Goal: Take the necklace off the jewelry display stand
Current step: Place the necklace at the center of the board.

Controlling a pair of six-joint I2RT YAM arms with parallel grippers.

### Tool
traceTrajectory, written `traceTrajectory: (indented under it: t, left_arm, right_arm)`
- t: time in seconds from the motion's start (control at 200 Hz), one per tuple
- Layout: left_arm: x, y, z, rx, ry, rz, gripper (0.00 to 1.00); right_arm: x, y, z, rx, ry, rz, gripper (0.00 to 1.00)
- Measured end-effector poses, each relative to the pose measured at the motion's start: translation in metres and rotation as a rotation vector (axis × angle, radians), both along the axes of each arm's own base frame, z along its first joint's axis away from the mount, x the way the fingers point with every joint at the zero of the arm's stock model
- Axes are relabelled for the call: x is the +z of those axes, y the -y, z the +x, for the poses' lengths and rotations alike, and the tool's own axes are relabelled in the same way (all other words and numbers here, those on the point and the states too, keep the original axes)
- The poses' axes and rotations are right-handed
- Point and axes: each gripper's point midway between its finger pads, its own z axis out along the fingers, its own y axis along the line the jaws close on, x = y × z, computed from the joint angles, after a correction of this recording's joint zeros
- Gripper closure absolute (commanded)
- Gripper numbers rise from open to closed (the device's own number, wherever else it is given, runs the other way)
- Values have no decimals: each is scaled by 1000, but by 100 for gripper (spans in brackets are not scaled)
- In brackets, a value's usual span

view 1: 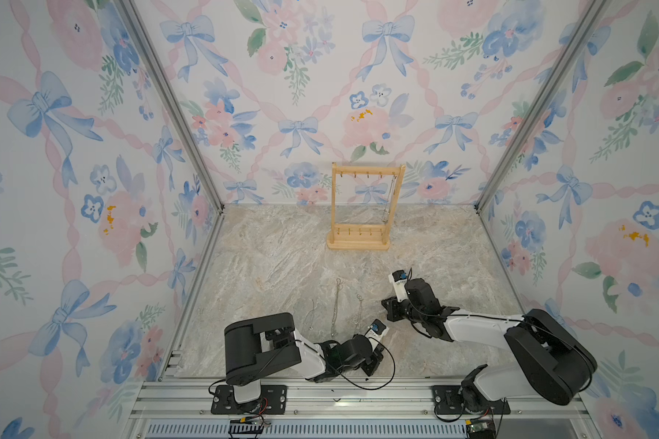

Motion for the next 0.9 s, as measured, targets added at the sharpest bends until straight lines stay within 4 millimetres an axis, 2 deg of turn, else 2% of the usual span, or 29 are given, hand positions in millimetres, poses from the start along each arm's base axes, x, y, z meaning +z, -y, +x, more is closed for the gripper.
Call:
traceTrajectory:
  t: [0.22,0.655,0.9]
  left_arm:
    - [0,-1,1,5,4,-2,100]
    - [1,-1,1,21,-3,-15,100]
    - [0,1,-4,2,-8,-20,100]
  right_arm:
    - [-16,-3,4,-2,-62,-13,100]
    - [-17,-9,12,2,-71,-3,98]
    - [-17,-4,24,-32,-60,-6,96]
